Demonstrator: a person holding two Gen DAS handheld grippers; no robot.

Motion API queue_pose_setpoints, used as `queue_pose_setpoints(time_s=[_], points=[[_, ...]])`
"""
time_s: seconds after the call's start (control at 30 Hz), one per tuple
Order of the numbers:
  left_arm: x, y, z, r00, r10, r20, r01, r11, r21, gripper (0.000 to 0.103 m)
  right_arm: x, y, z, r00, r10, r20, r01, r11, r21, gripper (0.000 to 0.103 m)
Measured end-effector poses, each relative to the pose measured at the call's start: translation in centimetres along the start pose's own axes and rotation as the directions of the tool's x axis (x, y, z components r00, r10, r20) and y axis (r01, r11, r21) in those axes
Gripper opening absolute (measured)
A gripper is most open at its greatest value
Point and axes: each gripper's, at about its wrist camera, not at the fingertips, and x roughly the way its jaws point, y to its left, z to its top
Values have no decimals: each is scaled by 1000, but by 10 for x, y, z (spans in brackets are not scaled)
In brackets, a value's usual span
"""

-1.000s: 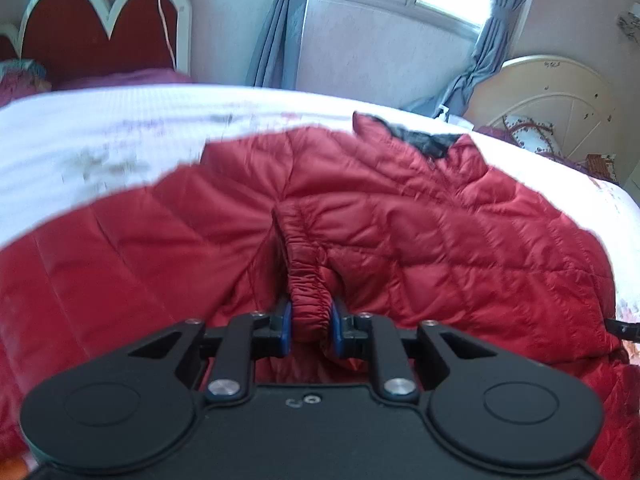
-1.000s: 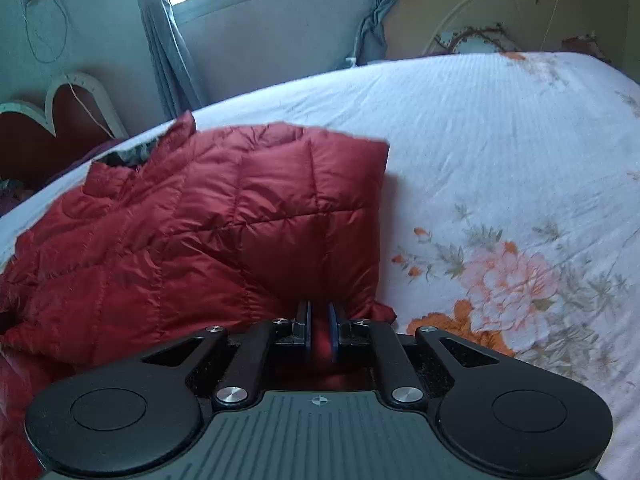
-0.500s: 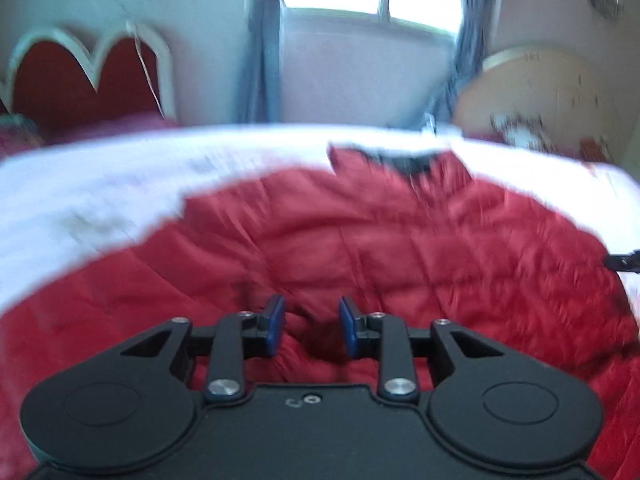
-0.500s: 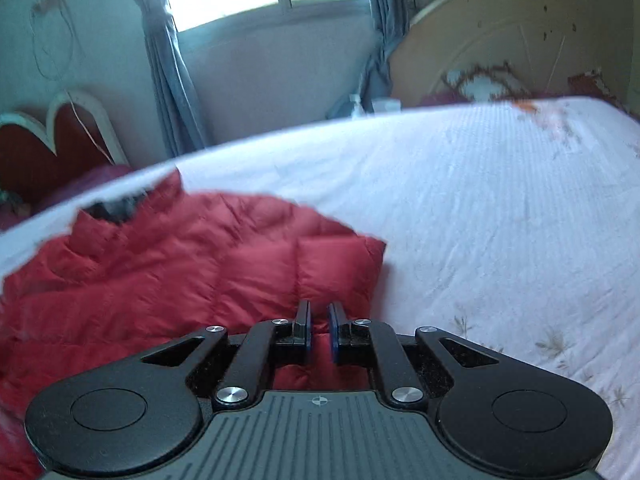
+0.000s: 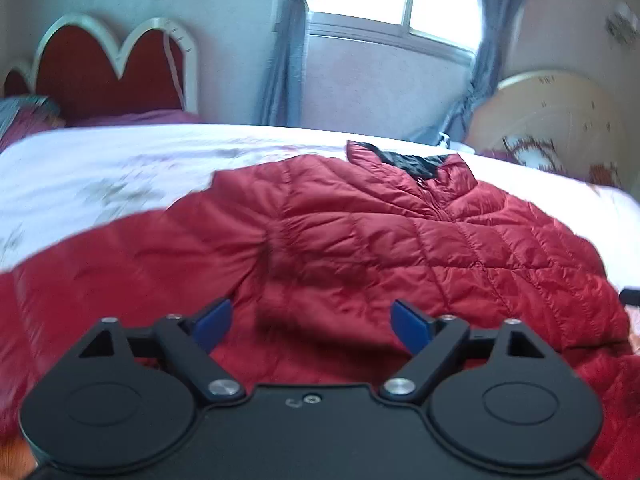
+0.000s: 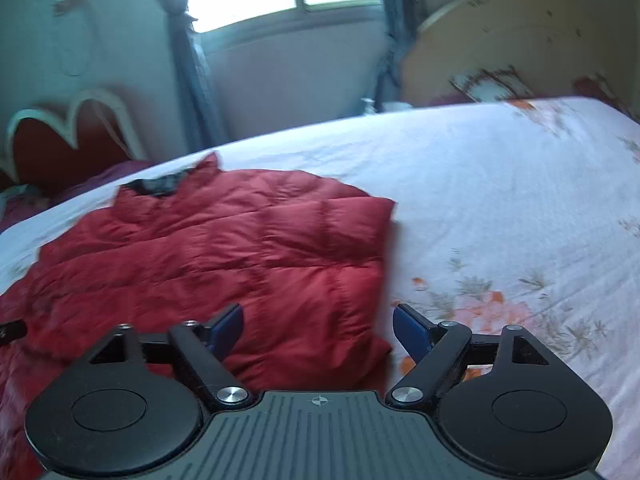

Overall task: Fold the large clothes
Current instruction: 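Grasp the other sleeve cuff with the left gripper and lift it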

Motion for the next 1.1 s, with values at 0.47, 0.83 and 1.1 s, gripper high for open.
queue_pose_setpoints(time_s=[0.47,0.83,1.1], points=[[-95,146,-69,982,189,-26,-182,881,-436,71,-4,55,-12,998,24,-59,-27,999,-45,39],[-147,201,-104,955,294,-42,-267,789,-553,70,4,108,-8,993,92,-70,-100,988,-116,39],[-160,217,-112,948,316,-36,-276,761,-587,70,12,134,-5,991,115,-74,-125,980,-154,39]])
